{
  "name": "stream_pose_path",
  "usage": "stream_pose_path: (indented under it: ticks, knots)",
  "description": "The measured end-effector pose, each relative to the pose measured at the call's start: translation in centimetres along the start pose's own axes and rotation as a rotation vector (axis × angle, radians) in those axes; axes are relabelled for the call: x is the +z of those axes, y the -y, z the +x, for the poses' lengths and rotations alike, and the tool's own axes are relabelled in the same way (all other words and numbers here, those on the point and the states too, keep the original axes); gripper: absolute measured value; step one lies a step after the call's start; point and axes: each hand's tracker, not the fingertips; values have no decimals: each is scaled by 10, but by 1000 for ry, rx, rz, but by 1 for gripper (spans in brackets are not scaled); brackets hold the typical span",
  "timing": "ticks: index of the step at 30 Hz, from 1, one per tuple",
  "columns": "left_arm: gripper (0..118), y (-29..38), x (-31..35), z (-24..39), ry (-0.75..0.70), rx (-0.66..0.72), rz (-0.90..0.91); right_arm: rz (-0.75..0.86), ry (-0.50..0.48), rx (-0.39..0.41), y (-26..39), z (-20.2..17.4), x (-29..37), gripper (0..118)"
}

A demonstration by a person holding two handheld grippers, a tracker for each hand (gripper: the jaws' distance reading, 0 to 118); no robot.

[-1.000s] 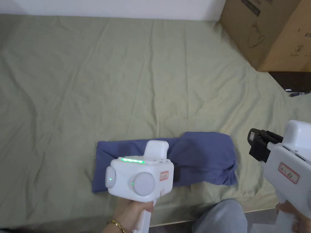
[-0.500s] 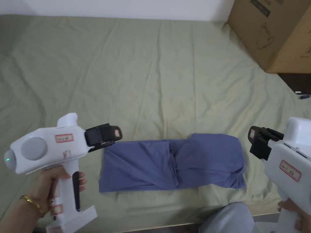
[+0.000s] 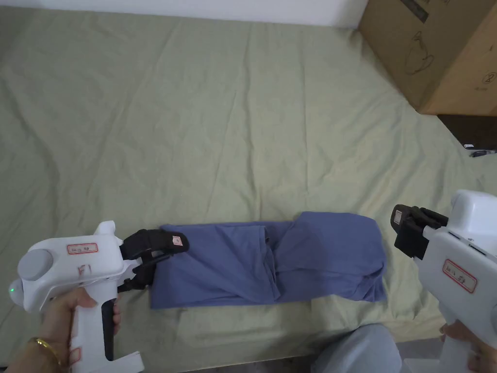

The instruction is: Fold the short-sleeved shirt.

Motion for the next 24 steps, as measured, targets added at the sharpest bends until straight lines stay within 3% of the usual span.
stream_pose_path:
  ticks: [3, 4, 5, 13, 20, 24]
  knots:
    - [29, -2, -8, 6, -213, -42, 20, -6, 6, -6, 2, 1, 0, 0]
    - [12, 1, -11, 8, -246, -69, 13, -8, 6, -7, 3, 1, 0, 0]
    - [11, 5, -10, 10, -192, -57, 18, -13, 5, -6, 3, 1, 0, 0]
    - [8, 5, 17, 47, -267, -62, 73, -12, -13, 1, 4, -5, -1, 0]
    - [8, -9, 99, 58, -446, -129, 159, 9, -49, 15, -2, -16, -3, 0]
    - [8, -17, 165, 57, -663, -182, 277, 10, -73, 23, -2, -22, -7, 0]
